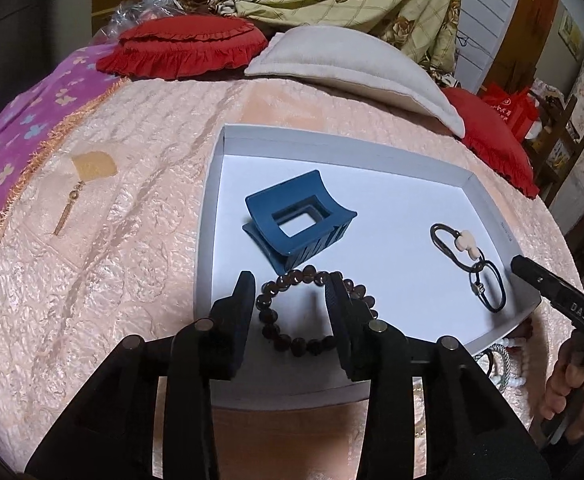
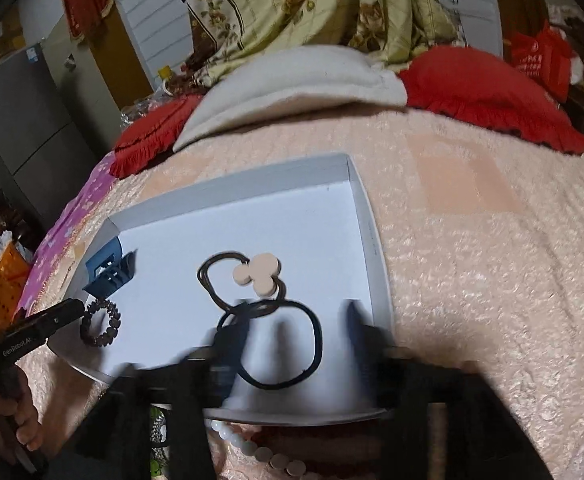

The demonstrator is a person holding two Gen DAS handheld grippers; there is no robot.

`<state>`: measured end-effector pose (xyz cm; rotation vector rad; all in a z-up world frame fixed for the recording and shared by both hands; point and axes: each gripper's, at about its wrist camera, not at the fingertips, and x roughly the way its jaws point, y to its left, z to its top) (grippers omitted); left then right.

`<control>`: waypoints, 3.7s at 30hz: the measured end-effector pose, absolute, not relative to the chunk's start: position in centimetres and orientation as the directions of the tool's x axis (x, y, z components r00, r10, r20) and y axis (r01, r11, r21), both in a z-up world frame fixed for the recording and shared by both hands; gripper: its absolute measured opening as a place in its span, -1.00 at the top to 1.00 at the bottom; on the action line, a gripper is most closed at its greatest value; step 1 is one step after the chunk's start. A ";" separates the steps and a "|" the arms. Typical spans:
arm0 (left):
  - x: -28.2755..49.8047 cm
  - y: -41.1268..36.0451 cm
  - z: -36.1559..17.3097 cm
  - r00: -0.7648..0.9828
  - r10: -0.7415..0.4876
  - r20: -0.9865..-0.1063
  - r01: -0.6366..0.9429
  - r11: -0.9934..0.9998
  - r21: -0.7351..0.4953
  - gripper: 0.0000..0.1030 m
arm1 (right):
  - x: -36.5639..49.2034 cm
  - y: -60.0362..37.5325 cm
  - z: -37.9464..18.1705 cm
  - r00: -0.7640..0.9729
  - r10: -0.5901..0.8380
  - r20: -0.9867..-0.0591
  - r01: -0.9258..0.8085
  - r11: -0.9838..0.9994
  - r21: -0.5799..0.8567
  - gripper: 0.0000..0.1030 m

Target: Organize jewelry

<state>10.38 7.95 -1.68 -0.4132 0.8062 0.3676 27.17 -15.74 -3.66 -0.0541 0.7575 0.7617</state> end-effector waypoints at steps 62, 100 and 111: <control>8.9 -0.1 -4.0 0.617 -0.018 -0.787 -0.171 0.973 -0.157 0.19 | 17.5 -15.7 -5.5 0.255 0.761 -0.597 -0.812 0.503 0.295 0.94; 8.8 -1.9 -3.0 0.661 0.012 -0.751 -0.117 0.989 -0.087 -0.05 | 15.0 -22.5 -0.5 0.367 0.825 -0.430 -0.787 0.522 0.330 0.94; 10.2 -7.9 -2.2 0.688 -0.227 -0.689 0.211 0.971 -0.109 -0.05 | 15.2 -22.5 -0.7 0.358 0.834 -0.419 -0.793 0.509 0.335 0.94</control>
